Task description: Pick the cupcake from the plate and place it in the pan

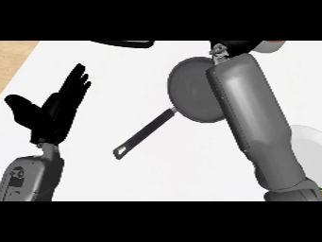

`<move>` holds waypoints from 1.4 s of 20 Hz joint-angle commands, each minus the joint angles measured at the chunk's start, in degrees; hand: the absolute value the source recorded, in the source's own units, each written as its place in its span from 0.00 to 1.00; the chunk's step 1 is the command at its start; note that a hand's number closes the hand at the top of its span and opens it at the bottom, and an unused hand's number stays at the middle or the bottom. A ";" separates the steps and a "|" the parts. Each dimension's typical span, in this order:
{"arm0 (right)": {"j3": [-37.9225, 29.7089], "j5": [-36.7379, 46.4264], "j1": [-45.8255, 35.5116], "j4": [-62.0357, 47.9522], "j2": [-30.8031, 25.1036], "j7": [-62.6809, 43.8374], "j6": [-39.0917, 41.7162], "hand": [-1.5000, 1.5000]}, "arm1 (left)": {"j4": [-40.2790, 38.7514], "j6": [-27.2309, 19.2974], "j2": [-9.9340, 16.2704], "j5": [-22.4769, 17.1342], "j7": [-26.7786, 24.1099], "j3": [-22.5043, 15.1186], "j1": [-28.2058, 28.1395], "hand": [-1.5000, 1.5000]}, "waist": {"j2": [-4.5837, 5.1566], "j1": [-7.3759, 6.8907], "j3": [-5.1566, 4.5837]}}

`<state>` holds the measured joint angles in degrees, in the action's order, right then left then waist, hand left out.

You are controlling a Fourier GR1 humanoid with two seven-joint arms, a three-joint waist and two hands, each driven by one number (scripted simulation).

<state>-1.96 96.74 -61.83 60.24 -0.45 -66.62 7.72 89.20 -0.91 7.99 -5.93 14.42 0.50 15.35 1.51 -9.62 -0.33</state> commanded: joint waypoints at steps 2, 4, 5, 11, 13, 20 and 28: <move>1.47 0.40 -2.83 -6.50 0.43 -16.95 -5.65 1.00 | -0.43 -1.07 0.16 1.01 -0.09 0.36 0.21 0.50 | 0.10 1.27 0.20; 2.99 -1.17 -1.76 -6.73 0.43 -18.19 -7.65 1.00 | -1.30 -1.34 -0.01 0.55 -0.80 1.27 0.13 0.50 | -0.29 2.69 0.22; 2.26 -1.37 -1.13 -7.94 0.43 -17.85 -9.41 1.00 | -1.10 -1.85 0.84 0.49 0.68 2.24 1.15 0.50 | -0.20 3.03 0.28; 5.43 -5.62 2.10 -11.27 0.42 -16.47 -17.54 1.00 | -0.30 -3.22 -0.01 1.07 2.29 1.73 1.38 0.50 | -0.52 4.47 0.36; 5.71 -7.54 4.00 -12.12 0.42 -13.31 -20.74 1.00 | -0.94 -1.72 1.00 0.40 0.21 2.65 -0.20 0.50 | -0.61 5.46 0.34; 6.03 -10.55 9.20 -18.85 0.42 -13.59 -27.64 1.00 | -1.24 -2.28 0.01 1.05 -1.28 2.15 -0.99 0.50 | -0.28 5.13 0.36; -2.82 -18.99 13.71 -19.46 0.42 -9.08 -38.02 0.00 | -0.84 -3.21 -0.40 1.31 -0.86 2.36 -1.90 0.50 | -0.28 5.50 0.45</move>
<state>-2.93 81.62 -49.41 42.82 -0.61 -66.77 -18.85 89.05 -3.80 7.97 -4.81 14.21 2.75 14.04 1.14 -4.13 0.14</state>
